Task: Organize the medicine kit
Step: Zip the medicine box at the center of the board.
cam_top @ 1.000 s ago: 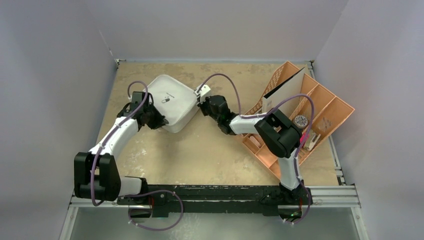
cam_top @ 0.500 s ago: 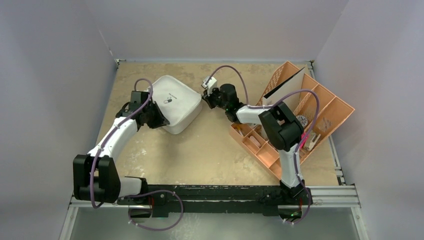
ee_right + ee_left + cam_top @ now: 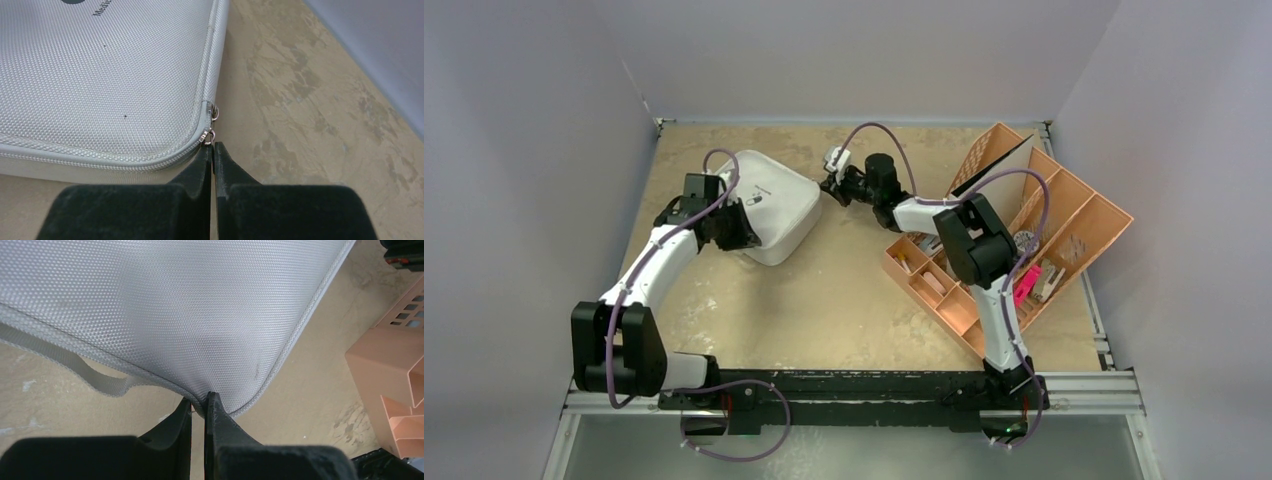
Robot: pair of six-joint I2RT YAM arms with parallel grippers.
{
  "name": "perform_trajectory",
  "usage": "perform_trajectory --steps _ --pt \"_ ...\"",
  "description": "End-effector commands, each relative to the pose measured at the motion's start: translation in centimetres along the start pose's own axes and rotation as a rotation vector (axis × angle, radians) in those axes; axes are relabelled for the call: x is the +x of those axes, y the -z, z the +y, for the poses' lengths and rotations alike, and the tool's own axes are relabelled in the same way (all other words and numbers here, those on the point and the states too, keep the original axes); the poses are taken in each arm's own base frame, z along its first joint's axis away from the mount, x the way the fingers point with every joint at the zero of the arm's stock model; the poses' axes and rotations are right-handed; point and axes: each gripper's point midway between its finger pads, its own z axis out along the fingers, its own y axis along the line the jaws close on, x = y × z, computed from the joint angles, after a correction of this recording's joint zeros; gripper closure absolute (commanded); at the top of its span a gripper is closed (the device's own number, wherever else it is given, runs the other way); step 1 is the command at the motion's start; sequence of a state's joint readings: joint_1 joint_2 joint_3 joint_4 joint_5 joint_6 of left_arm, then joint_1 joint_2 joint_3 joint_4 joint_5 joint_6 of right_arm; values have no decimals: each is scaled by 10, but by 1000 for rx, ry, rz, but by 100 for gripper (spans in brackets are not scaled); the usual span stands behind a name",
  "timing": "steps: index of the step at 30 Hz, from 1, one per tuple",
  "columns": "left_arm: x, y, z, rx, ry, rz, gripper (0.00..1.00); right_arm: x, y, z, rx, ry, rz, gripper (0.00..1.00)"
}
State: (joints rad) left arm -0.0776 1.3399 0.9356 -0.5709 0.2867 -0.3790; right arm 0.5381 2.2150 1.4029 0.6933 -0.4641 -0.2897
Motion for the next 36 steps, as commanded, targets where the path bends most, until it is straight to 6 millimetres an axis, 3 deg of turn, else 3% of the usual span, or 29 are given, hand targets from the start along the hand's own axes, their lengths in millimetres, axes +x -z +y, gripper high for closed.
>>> perform_trajectory --steps 1,3,8,9,13,23,26,29,36 --pt "26 15 -3 51 -154 126 100 -27 4 -77 198 123 -73 100" --pt "25 13 -5 62 -156 127 100 -28 1 -79 193 138 -85 99" --pt "19 8 -7 72 -157 109 100 -33 -4 -87 205 151 -113 77" --pt "18 8 -7 76 -159 110 100 -36 -5 -88 205 148 -115 77" --pt "18 8 -8 80 -166 104 100 -43 -10 -94 194 127 -122 100" --pt "20 6 -10 107 -201 110 100 -43 -21 -104 232 30 -159 100" --pt "10 3 -12 109 -185 78 100 -48 -17 -115 295 -12 -164 85" --pt "-9 0 -17 100 -123 16 100 -54 -5 -112 311 -38 -144 69" --pt "-51 -12 -56 243 -40 -43 100 -71 52 -109 422 -58 -45 34"
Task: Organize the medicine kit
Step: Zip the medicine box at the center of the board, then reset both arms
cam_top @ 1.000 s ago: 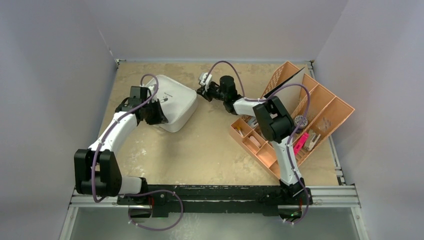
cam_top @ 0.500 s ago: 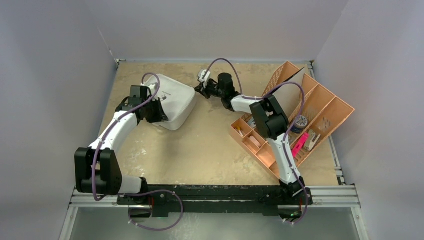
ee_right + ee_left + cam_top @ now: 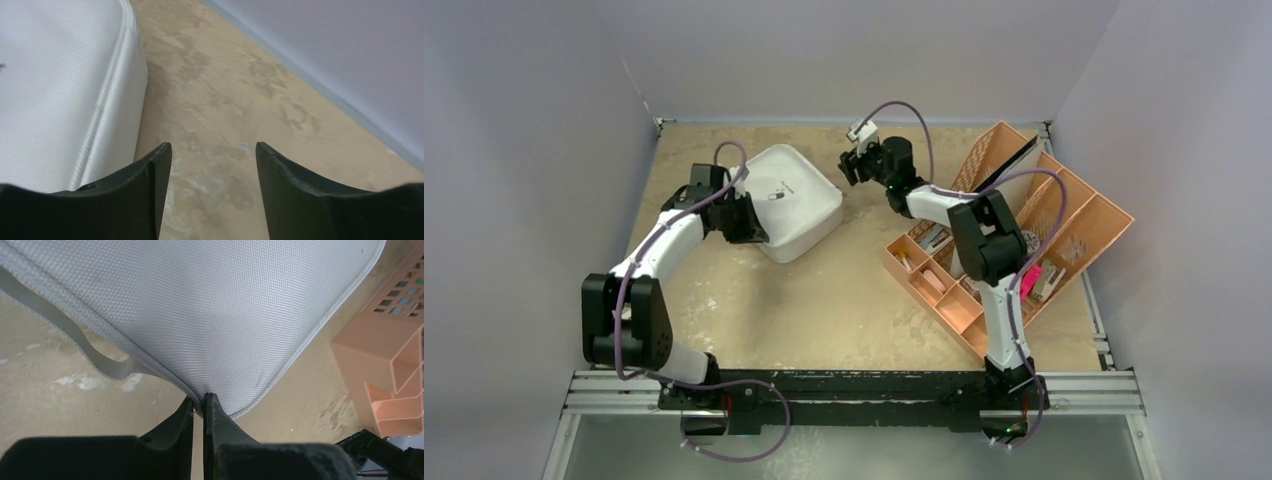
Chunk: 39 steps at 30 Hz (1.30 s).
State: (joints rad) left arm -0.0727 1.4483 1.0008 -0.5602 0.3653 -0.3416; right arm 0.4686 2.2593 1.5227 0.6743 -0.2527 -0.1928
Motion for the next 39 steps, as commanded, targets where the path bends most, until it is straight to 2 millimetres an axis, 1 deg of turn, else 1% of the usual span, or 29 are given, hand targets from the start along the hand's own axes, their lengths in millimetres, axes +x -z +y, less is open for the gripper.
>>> perform_trajectory --steps 1,3,4,6,7,9,11,12,14,15,16,18,20,22,24,26,29,30,34,36,39 --pt "-46 0 -50 188 -24 -99 100 -76 45 -29 145 19 -54 29" --pt "-50 -3 -54 199 -15 -106 100 -90 62 -30 164 3 -41 20" --pt "-53 -5 -54 201 -8 -109 98 -98 70 -31 178 -7 -38 15" --pt "-58 -6 -50 162 8 -110 92 -113 86 -32 200 -39 -32 4" --pt "-61 -6 -45 127 11 -110 89 -124 95 -29 194 -71 -35 1" --pt "-69 -3 -36 53 18 -115 83 -137 109 -22 172 -119 -28 1" --pt "-80 7 -28 -20 20 -148 75 -148 122 -12 142 -168 -22 1" --pt "-85 14 -26 -44 21 -165 71 -152 128 -8 127 -196 -7 1" --pt "-98 29 -30 -54 10 -203 64 -161 142 0 108 -257 33 1" --pt "-105 40 -36 -48 -8 -226 57 -164 150 3 107 -284 57 1" --pt "-115 53 -44 -35 -30 -256 48 -166 158 7 105 -315 84 1" --pt "-126 77 -59 -2 -83 -299 37 -169 177 14 107 -375 134 1" --pt "-133 104 -79 54 -144 -338 30 -168 202 23 111 -437 196 1" --pt "-135 130 -98 110 -192 -371 26 -177 228 32 113 -489 212 1" --pt "-132 154 -117 180 -232 -398 24 -179 251 43 101 -538 234 1" --pt "-125 173 -135 257 -262 -412 23 -180 275 51 106 -560 254 1" --pt "-109 194 -150 333 -279 -417 21 -185 311 62 94 -553 231 1" --pt "-102 201 -154 357 -286 -418 20 -187 323 63 106 -547 211 1" --pt "-76 224 -162 411 -312 -434 19 -191 363 68 147 -557 184 1" --pt "-65 232 -162 417 -319 -445 18 -189 380 77 131 -582 199 1" --pt "-43 240 -162 439 -324 -448 17 -182 404 90 120 -615 211 1"
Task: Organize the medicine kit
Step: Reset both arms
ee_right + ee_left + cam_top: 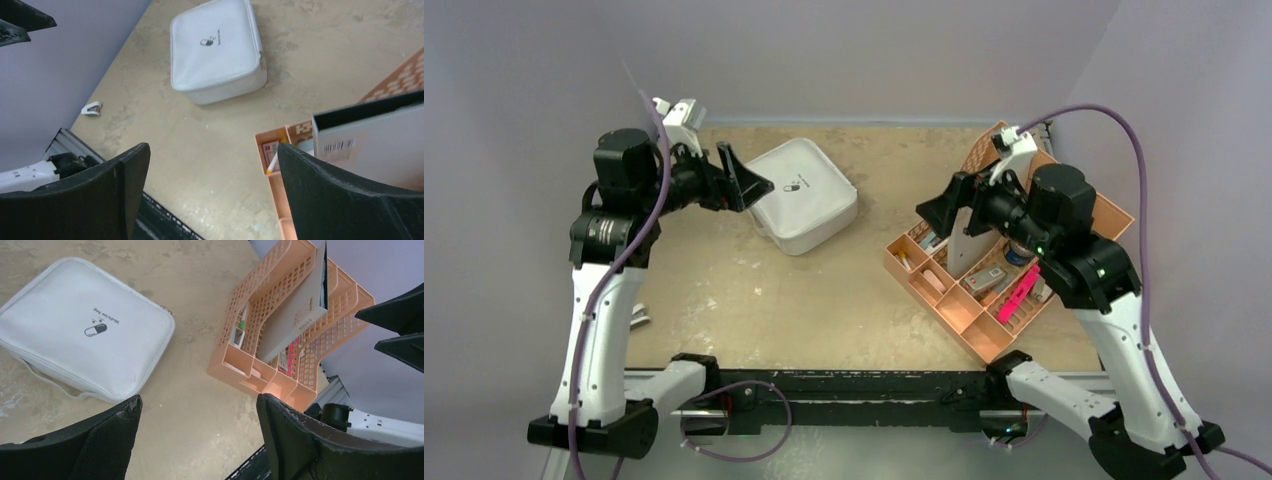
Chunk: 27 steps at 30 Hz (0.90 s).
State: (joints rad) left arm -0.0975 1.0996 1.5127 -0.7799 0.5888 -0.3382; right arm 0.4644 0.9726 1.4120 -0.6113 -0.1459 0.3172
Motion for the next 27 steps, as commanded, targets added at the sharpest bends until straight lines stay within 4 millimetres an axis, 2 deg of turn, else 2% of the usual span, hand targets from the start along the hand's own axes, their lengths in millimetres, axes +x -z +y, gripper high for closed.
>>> perform_trajectory --steps 1,7,13,27 --pt "24 21 -17 56 5 13 17 42 25 -5 31 -83 111 1" --pt "50 39 -23 59 25 28 16 67 51 -11 65 -124 126 1" --pt "78 43 -16 33 68 48 16 78 58 -13 70 -145 119 1" --pt "81 43 -16 33 98 44 15 82 60 -19 96 -152 108 1"
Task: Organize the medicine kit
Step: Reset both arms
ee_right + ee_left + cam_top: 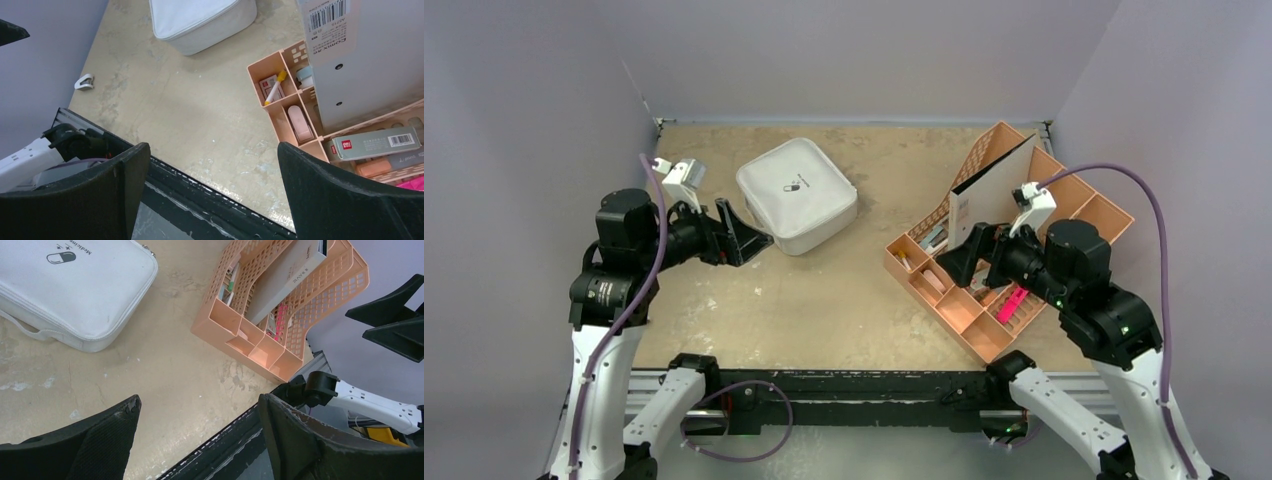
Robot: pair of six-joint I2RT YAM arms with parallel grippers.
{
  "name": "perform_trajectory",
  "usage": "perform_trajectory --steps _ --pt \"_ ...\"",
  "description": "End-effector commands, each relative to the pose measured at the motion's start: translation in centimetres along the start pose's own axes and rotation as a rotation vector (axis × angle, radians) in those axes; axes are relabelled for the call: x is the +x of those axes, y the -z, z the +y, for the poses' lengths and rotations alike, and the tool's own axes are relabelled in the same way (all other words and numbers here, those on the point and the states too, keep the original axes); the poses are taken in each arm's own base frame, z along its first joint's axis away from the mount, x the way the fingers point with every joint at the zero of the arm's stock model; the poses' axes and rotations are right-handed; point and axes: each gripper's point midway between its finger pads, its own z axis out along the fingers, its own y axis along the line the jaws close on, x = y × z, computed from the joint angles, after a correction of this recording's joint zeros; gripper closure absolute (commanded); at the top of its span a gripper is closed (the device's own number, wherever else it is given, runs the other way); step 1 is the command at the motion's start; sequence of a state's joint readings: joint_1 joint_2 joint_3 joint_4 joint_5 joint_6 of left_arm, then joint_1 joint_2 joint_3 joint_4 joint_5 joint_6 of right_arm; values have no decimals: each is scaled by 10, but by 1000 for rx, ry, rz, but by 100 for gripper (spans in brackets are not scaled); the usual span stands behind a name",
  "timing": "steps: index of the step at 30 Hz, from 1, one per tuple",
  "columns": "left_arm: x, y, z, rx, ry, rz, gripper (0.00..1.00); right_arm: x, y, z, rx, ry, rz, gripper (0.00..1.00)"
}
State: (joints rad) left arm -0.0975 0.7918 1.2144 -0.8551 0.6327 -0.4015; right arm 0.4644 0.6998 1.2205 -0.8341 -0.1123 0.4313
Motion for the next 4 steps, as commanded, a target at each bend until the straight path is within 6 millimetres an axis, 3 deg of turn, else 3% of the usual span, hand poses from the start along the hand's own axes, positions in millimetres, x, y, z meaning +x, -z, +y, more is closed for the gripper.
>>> perform_trajectory --steps 1,4 --pt "-5 2 -3 9 -5 -19 15 0 0 -1 8 -18 -7 1" --pt "-5 2 -1 -6 -6 -15 15 -2 0 -2 17 -31 -12 1"
